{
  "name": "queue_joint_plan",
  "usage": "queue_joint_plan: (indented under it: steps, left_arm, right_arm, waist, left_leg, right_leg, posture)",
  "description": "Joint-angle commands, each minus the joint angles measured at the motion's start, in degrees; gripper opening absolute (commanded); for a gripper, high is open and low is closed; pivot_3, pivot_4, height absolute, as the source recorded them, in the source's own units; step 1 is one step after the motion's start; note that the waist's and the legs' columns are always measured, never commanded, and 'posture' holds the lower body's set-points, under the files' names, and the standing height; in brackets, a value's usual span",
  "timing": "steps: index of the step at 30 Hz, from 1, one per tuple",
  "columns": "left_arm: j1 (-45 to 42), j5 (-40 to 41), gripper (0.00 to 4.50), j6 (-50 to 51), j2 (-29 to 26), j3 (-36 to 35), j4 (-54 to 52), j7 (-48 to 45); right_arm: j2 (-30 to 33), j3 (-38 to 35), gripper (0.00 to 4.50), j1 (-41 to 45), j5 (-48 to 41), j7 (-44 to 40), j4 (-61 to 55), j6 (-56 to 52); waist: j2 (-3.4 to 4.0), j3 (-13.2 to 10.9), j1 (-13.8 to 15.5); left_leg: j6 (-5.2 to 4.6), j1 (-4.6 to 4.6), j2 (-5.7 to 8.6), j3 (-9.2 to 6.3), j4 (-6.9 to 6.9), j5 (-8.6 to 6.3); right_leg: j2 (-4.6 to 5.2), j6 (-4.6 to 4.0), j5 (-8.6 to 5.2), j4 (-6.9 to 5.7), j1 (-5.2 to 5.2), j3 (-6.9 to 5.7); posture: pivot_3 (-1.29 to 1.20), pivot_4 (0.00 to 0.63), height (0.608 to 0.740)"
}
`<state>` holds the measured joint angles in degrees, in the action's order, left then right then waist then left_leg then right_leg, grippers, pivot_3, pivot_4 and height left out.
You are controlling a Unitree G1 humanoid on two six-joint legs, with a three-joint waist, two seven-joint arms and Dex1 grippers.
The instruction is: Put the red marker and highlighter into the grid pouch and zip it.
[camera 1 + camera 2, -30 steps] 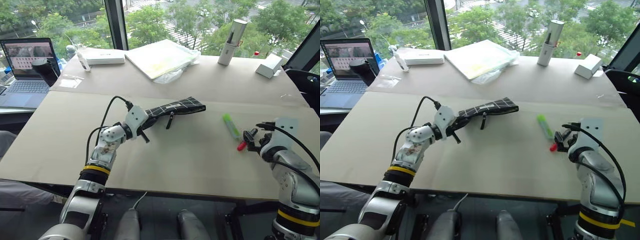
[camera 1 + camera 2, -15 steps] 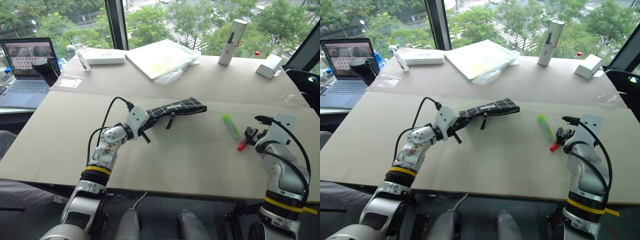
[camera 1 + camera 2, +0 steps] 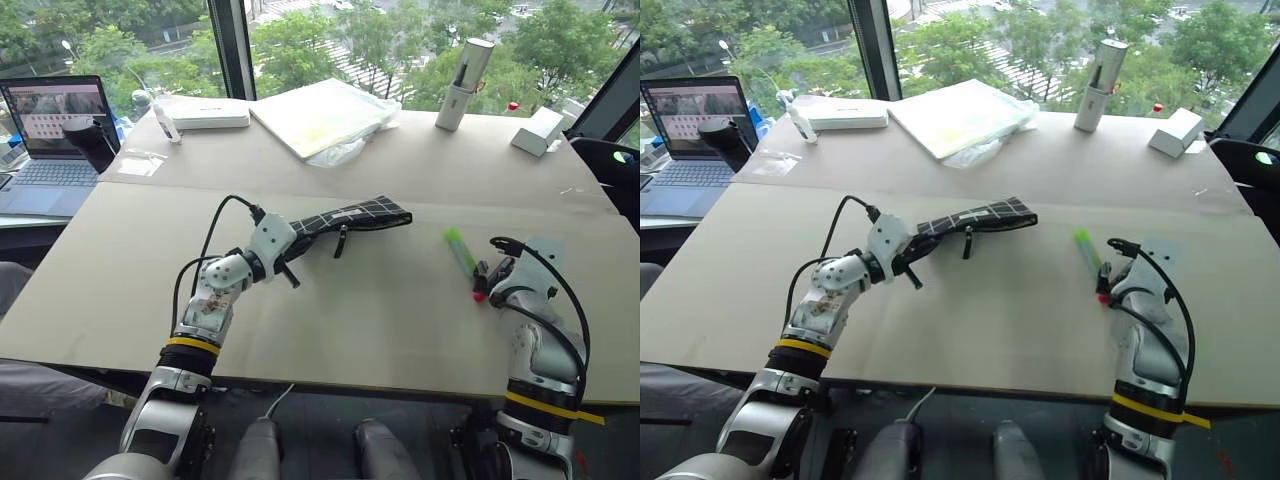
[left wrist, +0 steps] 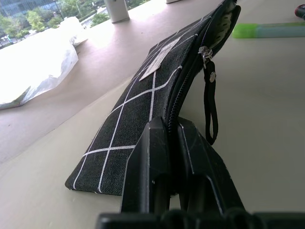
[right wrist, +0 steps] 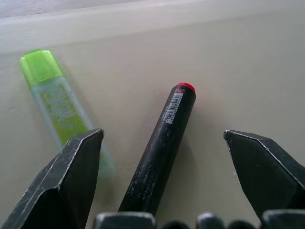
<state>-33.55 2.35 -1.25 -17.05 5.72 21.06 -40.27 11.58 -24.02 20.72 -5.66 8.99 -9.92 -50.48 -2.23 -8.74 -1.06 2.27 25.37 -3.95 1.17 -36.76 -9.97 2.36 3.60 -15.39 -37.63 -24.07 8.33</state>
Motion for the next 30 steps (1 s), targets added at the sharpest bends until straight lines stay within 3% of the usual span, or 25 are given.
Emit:
queue_joint_plan:
  steps: [1, 22, 26, 30]
  left_arm:
    - [-0.64, 0.81, 0.0, -0.31, -0.29, -0.7, -2.02, 0.44]
    - [-1.72, 0.99, 0.0, -0.6, -0.77, -0.93, -0.88, 0.28]
    - [-1.65, 1.05, 0.0, -0.56, -0.88, -1.03, -1.0, 0.29]
    - [-1.56, 1.26, 0.0, -0.31, -1.24, -1.37, -1.42, 0.28]
  right_arm:
    - [0.03, -1.46, 4.48, -1.38, 0.59, 1.44, -1.59, 1.45]
    - [-2.35, -1.33, 4.48, -4.35, 0.23, 2.85, -2.0, 1.71]
    - [-2.41, -1.38, 3.54, -4.14, 0.25, 3.0, -1.49, 2.12]
    - [-2.69, -1.35, 2.14, -4.06, -0.05, 2.75, -1.13, 2.9]
  waist:
    - [0.0, 0.0, -0.02]
    - [0.0, 0.0, -0.05]
    - [0.0, 0.0, 0.0]
    - [0.0, 0.0, 0.01]
  left_leg:
    - [0.0, 0.0, 0.0, 0.0, 0.0, 0.0]
    - [0.0, -0.01, 0.0, -0.01, 0.0, 0.0]
    - [0.0, -0.01, 0.0, -0.01, 0.0, 0.0]
    - [0.0, -0.01, 0.0, -0.01, 0.0, 0.0]
  right_leg:
    - [0.0, 0.0, 0.0, 0.0, 0.0, 0.0]
    - [0.0, 0.0, 0.0, 0.01, 0.02, -0.01]
    - [0.0, 0.0, 0.0, 0.01, 0.02, -0.01]
    - [0.0, 0.0, 0.0, 0.01, 0.02, -0.01]
  posture:
    - [0.0, 0.15, 0.74]
    - [0.0, 0.15, 0.74]
    - [0.0, 0.15, 0.74]
    - [0.0, 0.15, 0.74]
